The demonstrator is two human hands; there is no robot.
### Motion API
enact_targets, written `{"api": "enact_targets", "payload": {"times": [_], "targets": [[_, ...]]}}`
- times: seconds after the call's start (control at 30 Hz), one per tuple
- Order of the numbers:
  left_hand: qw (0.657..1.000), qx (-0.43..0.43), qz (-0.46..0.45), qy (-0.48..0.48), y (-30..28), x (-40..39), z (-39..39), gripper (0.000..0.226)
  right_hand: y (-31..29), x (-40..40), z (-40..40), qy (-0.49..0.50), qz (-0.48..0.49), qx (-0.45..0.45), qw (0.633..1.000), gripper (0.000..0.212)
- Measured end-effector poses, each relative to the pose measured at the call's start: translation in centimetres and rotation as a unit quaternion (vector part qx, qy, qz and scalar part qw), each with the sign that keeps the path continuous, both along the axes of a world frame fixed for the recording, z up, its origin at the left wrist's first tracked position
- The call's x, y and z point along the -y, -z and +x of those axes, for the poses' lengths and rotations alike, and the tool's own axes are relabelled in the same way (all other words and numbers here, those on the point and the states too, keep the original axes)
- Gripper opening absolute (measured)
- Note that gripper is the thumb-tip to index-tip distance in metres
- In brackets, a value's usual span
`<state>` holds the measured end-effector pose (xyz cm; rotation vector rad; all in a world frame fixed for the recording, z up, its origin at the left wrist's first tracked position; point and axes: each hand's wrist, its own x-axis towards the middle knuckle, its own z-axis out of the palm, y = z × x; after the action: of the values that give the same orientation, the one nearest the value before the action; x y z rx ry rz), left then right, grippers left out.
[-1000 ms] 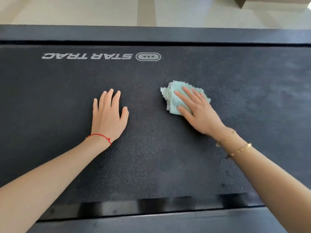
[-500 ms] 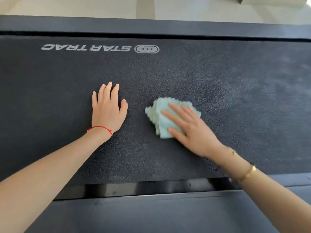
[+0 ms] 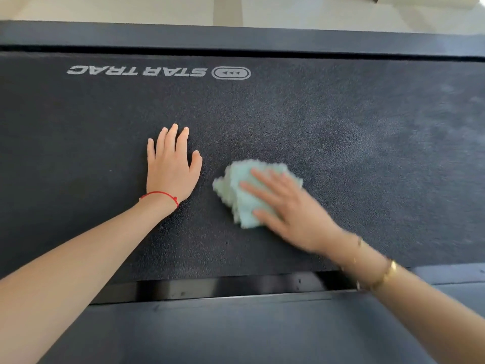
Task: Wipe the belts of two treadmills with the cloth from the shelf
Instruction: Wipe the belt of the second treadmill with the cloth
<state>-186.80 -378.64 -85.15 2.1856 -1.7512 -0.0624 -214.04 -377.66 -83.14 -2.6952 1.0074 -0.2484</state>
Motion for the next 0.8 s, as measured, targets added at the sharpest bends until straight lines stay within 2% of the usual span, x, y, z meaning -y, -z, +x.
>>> {"api": "enact_targets", "payload": {"times": [0.1,0.17,0.33,0.47,0.57,0.7,0.77,0.8], "targets": [[1.0,0.004,0.006,0.0,-0.1,0.0,0.0,0.056,0.5,5.7,0.6,0.157,-0.004,0.004,0.988,0.056],[1.0,0.004,0.003,0.001,-0.1,0.0,0.0,0.056,0.8,5.6,1.7,0.183,-0.01,-0.005,0.983,0.057],[1.0,0.0,-0.001,0.004,0.0,0.0,0.0,0.056,0.1,-3.8,2.0,0.003,-0.01,-0.004,1.0,0.052],[1.0,0.002,0.002,0.006,0.1,-0.1,0.1,0.056,-0.4,-4.1,-0.1,-0.024,0.008,0.007,1.0,0.051],[1.0,0.008,0.008,0.005,0.0,0.0,0.1,0.057,0.4,1.4,-1.2,0.071,-0.004,0.011,0.997,0.052],[1.0,0.008,0.014,0.002,-0.2,-0.1,0.0,0.058,0.7,8.6,-0.5,0.253,-0.004,0.005,0.967,0.055],[1.0,0.005,0.013,0.0,-0.3,-0.1,-0.1,0.057,1.0,8.5,1.2,0.282,-0.014,-0.001,0.959,0.054],[1.0,0.005,0.014,0.0,-0.3,-0.1,-0.1,0.057,1.0,7.4,1.8,0.263,-0.019,0.0,0.964,0.055]]}}
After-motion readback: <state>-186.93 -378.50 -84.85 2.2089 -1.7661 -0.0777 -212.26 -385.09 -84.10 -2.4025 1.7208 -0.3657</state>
